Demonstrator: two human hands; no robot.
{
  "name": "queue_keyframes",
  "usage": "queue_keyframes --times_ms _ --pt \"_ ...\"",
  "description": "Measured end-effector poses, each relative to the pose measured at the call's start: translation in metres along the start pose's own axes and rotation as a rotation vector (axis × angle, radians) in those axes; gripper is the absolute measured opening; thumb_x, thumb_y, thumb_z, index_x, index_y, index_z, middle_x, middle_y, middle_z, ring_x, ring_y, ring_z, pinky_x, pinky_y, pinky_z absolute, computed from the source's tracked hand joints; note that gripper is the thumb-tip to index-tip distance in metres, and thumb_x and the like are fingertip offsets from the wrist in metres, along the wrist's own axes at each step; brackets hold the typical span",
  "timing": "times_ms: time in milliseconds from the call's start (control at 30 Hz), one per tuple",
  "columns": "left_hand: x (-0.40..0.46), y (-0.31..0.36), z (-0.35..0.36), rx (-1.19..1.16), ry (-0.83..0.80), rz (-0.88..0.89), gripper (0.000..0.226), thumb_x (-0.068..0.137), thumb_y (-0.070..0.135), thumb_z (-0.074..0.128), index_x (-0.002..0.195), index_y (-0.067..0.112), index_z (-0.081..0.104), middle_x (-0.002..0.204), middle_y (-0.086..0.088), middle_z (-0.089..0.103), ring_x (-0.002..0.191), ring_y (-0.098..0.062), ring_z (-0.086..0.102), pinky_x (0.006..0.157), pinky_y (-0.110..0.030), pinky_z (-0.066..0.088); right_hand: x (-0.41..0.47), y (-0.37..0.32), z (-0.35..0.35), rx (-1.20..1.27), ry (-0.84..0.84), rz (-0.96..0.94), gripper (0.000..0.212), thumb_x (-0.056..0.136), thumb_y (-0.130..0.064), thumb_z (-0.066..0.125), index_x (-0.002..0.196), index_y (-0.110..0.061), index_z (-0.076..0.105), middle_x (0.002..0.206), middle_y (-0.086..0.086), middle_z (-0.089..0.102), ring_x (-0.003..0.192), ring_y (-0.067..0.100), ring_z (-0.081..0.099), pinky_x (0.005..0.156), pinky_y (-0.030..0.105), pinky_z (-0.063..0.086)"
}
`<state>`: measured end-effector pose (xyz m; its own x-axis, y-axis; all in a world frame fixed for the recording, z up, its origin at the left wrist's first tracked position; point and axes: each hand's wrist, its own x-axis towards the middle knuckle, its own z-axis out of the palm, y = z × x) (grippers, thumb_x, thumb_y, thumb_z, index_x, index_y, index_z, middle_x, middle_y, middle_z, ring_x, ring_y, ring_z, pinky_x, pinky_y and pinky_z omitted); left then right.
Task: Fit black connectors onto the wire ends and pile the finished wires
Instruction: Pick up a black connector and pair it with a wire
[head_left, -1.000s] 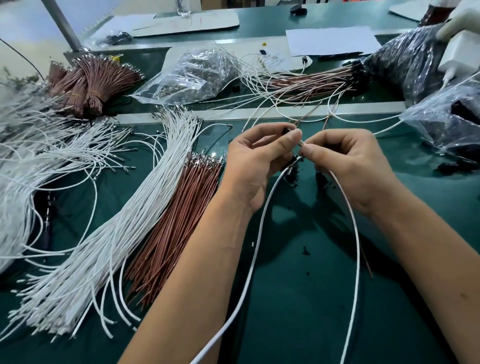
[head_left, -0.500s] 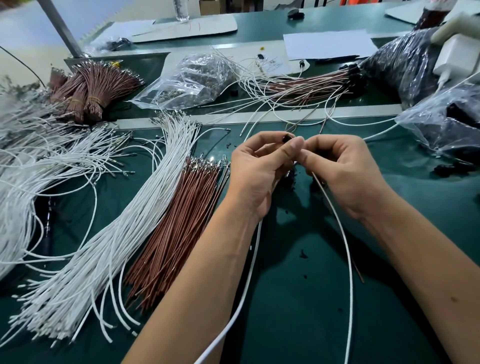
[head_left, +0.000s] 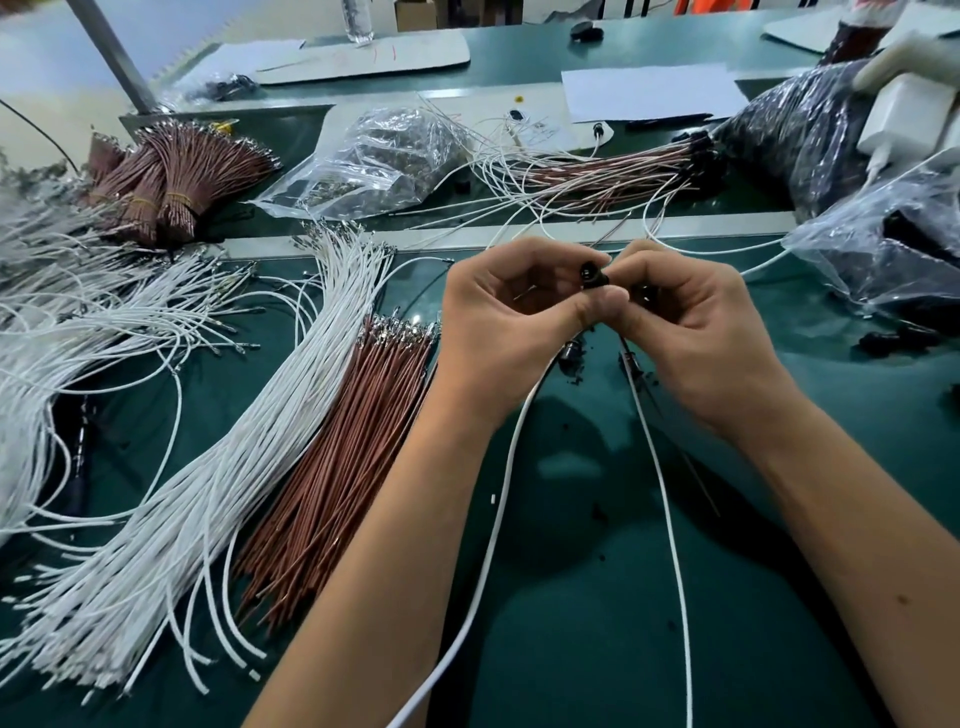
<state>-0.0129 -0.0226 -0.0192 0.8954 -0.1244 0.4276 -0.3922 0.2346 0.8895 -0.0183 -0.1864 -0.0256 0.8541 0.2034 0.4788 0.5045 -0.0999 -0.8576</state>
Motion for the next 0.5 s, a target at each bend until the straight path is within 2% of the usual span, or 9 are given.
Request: queue_keyframes --times_ms 100,167,233,300,400,500 --pt "0.0007 -0.0003 0.0000 0.037 0.006 0.025 0.028 0.072 -0.009 0.084 0.096 0.001 0.073 0.088 -0.021 0.071 0.081 -0.027 0.065 0.081 -0.046 0.058 0.0004 -0.0002 -0.0007 -0.015 -0.001 -0.017 0.009 0.094 -0.013 0.067 0.102 -0.009 0.068 0.092 0.015 0.054 0.085 0.024 0.052 0.079 0.040 0.044" --pt "0.0018 -0.0005 -0.0012 0.075 -0.002 0.063 0.027 0.072 -0.007 0.085 0.095 0.001 0.074 0.091 -0.025 0.069 0.082 -0.027 0.065 0.078 -0.040 0.058 0.0003 0.0008 -0.0013 -0.036 -0.008 -0.018 0.013 0.095 -0.012 0.067 0.100 -0.001 0.068 0.090 0.017 0.052 0.083 0.026 0.049 0.076 0.041 0.041" --pt "0.0029 -0.0002 -0.0028 0.104 -0.015 0.094 0.026 0.071 -0.005 0.086 0.094 0.001 0.075 0.090 -0.026 0.066 0.079 -0.031 0.064 0.074 -0.039 0.056 0.0003 0.0027 -0.0023 -0.056 -0.009 -0.017 0.018 0.095 -0.010 0.067 0.099 0.008 0.066 0.090 0.025 0.050 0.080 0.035 0.045 0.073 0.050 0.038" --pt "0.0040 0.0005 -0.0035 0.125 -0.025 0.116 0.025 0.071 -0.005 0.087 0.093 -0.002 0.076 0.088 -0.027 0.064 0.078 -0.043 0.061 0.071 -0.048 0.054 0.0007 0.0038 -0.0034 -0.056 -0.007 -0.015 0.021 0.095 -0.007 0.066 0.100 0.013 0.065 0.091 0.028 0.049 0.080 0.041 0.044 0.073 0.056 0.037" --pt "0.0054 0.0007 -0.0036 0.152 -0.019 0.137 0.025 0.069 -0.005 0.088 0.091 -0.005 0.076 0.084 -0.027 0.062 0.074 -0.045 0.058 0.066 -0.053 0.051 0.0014 0.0039 -0.0038 -0.040 -0.019 -0.015 0.023 0.094 -0.007 0.066 0.103 0.013 0.065 0.091 0.031 0.047 0.081 0.044 0.043 0.074 0.058 0.036" --pt "0.0052 0.0030 -0.0029 0.186 -0.015 0.151 0.026 0.068 -0.003 0.090 0.090 -0.005 0.076 0.082 -0.025 0.062 0.071 -0.041 0.058 0.063 -0.051 0.051 0.0016 0.0030 -0.0026 -0.011 -0.037 -0.010 0.019 0.093 -0.008 0.066 0.106 0.007 0.065 0.092 0.032 0.046 0.082 0.036 0.041 0.076 0.051 0.035"
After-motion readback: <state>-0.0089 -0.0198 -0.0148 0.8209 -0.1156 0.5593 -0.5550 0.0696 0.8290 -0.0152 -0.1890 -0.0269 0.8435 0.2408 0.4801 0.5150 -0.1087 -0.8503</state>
